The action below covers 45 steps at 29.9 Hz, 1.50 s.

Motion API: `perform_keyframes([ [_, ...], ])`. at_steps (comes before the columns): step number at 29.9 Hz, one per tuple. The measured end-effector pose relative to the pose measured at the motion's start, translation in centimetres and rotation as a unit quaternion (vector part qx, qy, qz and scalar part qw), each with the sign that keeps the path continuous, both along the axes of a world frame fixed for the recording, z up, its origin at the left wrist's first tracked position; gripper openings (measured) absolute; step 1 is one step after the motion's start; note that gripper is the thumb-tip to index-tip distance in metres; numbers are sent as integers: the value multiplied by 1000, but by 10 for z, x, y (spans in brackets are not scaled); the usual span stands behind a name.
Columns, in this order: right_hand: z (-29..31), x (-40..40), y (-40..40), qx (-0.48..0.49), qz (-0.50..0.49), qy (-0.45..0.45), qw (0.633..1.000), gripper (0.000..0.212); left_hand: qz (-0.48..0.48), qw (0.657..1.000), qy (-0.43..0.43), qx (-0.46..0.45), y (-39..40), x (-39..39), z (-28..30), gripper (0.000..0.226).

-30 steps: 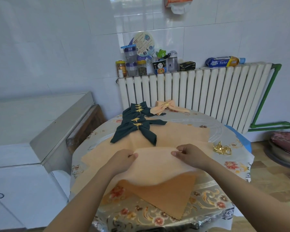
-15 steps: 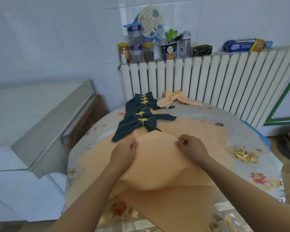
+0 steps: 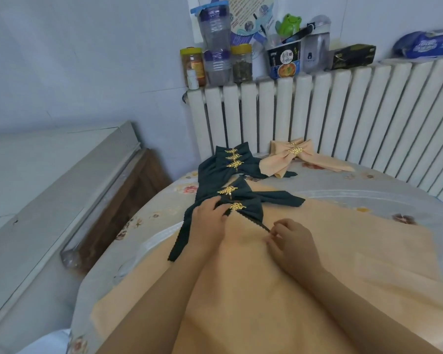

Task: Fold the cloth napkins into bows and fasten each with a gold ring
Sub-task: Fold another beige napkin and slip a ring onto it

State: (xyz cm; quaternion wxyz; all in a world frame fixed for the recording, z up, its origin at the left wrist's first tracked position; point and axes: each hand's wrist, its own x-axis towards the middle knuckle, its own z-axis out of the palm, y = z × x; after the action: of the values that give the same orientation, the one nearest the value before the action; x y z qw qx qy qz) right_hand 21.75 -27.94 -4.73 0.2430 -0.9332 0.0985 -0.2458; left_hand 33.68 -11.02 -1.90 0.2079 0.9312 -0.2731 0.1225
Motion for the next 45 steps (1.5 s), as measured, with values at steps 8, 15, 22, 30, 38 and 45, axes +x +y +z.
perform_keyframes([
  [8,-12,4,-1,25,-73,-82,994,22,-76,988,132,-3,-27,70,-9,48],
  [15,-21,15,-5,22,-75,-80,994,18,-86,986,137,-46,-60,118,-14,45],
  [22,-28,19,-12,-45,-89,-52,994,15,-77,994,12,74,-86,138,-12,41],
  [30,-29,20,-12,-43,-74,-22,996,11,33,996,-21,82,-88,126,-14,48],
  [38,-24,16,-9,4,-82,49,995,8,72,965,252,3,-17,28,-4,34],
  [45,13,29,1,-46,-114,137,983,18,78,950,302,-3,40,-14,8,22],
])
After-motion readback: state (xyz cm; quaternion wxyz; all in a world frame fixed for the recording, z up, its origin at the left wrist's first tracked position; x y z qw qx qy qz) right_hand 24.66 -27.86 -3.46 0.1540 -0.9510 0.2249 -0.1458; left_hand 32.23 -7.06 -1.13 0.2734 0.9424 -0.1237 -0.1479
